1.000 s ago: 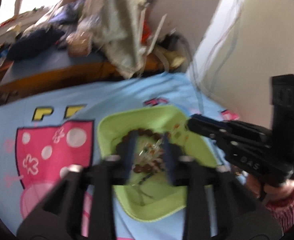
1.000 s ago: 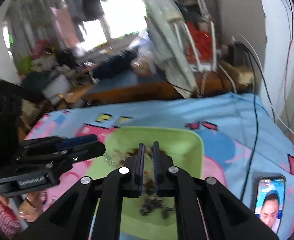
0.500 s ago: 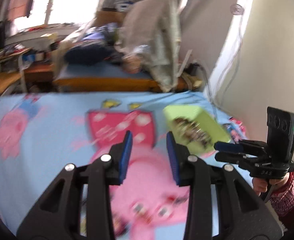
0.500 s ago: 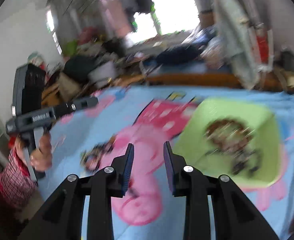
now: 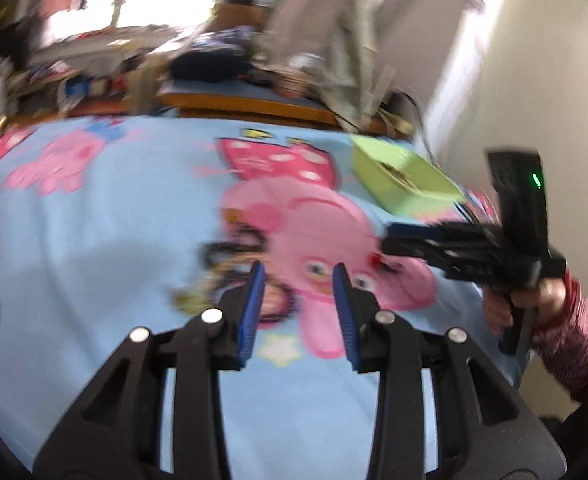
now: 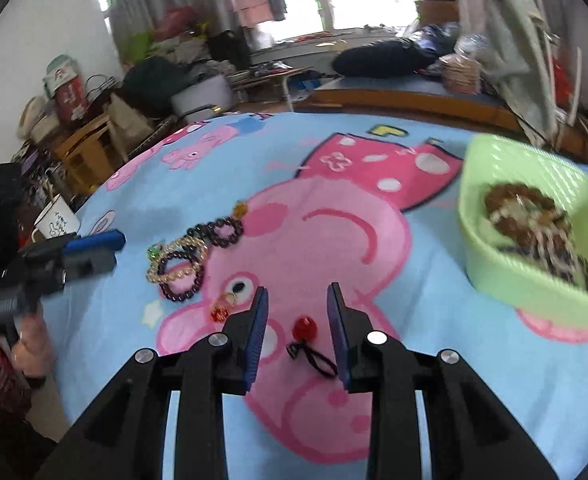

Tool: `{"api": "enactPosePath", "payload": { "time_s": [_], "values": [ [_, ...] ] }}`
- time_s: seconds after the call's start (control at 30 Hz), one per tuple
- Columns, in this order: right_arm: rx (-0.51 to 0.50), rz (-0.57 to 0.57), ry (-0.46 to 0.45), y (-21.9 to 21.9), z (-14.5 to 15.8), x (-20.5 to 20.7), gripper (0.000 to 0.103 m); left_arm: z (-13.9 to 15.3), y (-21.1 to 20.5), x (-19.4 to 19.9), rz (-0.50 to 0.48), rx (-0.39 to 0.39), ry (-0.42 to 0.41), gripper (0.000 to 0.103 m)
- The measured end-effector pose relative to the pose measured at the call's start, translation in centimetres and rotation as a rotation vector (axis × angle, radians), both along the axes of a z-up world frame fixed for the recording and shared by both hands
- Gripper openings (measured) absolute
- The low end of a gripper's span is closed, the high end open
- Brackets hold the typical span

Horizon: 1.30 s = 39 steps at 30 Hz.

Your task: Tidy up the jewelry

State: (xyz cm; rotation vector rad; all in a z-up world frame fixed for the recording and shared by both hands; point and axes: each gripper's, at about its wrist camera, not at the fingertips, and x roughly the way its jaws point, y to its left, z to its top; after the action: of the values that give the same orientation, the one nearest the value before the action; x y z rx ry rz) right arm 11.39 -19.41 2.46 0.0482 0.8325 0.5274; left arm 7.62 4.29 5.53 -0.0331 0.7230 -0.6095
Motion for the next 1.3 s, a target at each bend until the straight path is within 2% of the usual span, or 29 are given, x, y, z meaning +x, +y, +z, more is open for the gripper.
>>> {"api": "enactPosePath", "payload": {
  "time_s": [0.17, 0.3, 0.4, 0.47, 0.5, 0.57, 0.7, 0.8, 0.87, 1.0, 1.13, 1.23, 1.3],
  "values": [
    [-0.109, -0.009, -0.01, 0.7, -1.2, -1.6, 0.001, -2.1, -5.6, 0.2, -0.091, 0.16, -0.028, 0.034],
    [-0.148, -0.014, -0.011, 0.9, -1.7, -1.6, 0.001, -3.4, -7.7, 1.3, -0.073, 0.245, -0.031, 0.039],
    [-0.154, -0.005, -0.015, 1.3, -1.8, -1.1, 0.001, -4.3, -7.8, 2.4, -0.058, 0.27, 0.024, 0.039],
    [-0.168, 0.014, -0.009, 1.8, -2.1, -0.6, 0.001, -4.6, -7.4, 3.0, -0.045, 0.249, 0.065, 0.035],
    [-0.17, 0.019, -0.011, 1.9, -2.2, -0.6, 0.0, -4.6, -7.1, 3.1, -0.045, 0.239, 0.074, 0.018],
    [-0.16, 0.046, -0.004, 1.9, -2.1, -0.9, 0.0, -4.8, -6.8, 2.8, -0.061, 0.221, 0.082, 0.008],
    [-0.135, 0.065, -0.001, 1.3, -2.0, -2.8, 0.0, -4.7, -6.8, 1.2, -0.122, 0.196, 0.092, 0.007],
    [-0.097, 0.065, 0.013, 0.2, -2.0, -5.5, 0.0, -4.8, -7.4, -0.7, -0.219, 0.152, 0.136, 0.007],
    [-0.067, 0.062, 0.023, -0.5, -2.2, -7.5, 0.0, -4.8, -8.3, -2.3, -0.274, 0.157, 0.128, 0.007],
    [0.056, 0.021, 0.065, -2.8, -2.5, -10.4, 0.0, -4.7, -10.5, -3.8, -0.385, 0.126, 0.156, 0.007],
    [0.221, -0.085, 0.099, -6.9, -2.0, -9.7, 0.0, -4.4, -12.8, -2.0, -0.416, 0.093, 0.218, 0.007],
    [0.294, -0.189, 0.052, -10.5, -0.2, -7.8, 0.0, -3.0, -14.6, 1.1, -0.402, 0.047, 0.252, 0.007],
    [0.31, -0.238, 0.005, -12.4, 1.1, -6.3, 0.0, -1.1, -15.7, 4.1, -0.387, -0.012, 0.248, 0.007]
  ]
}}
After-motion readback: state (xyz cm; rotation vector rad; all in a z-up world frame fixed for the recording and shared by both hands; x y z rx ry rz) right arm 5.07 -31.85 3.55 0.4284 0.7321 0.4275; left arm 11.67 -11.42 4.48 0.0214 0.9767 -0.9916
